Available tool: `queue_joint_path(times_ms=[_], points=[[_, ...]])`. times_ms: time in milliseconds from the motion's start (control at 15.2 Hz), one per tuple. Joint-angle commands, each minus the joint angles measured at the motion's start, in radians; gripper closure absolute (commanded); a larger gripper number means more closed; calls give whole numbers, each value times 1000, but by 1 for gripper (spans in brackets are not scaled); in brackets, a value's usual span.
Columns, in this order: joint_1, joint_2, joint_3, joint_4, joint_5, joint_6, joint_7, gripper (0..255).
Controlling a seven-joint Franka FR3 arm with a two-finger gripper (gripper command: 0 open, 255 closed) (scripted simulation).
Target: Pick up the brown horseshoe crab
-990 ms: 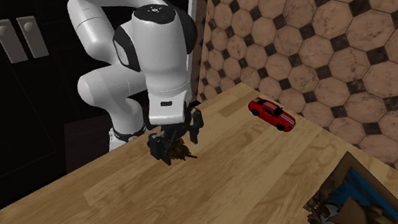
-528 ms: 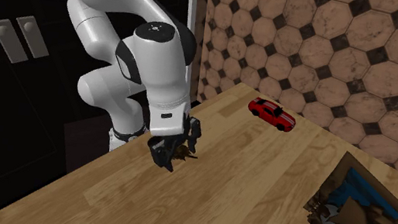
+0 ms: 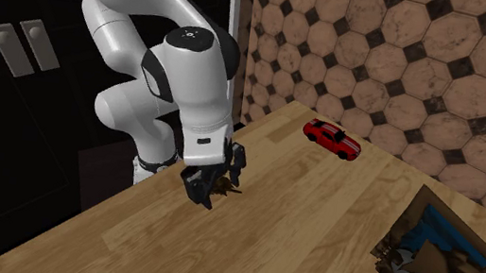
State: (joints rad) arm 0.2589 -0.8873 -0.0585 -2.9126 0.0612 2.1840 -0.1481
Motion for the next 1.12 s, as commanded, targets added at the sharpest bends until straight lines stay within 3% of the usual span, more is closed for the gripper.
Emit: queue_joint_path(times_ms=[0, 1056], points=[[-2, 0, -2, -3, -2, -1, -2, 255], [-3, -46, 5, 180, -5, -229, 17, 255]])
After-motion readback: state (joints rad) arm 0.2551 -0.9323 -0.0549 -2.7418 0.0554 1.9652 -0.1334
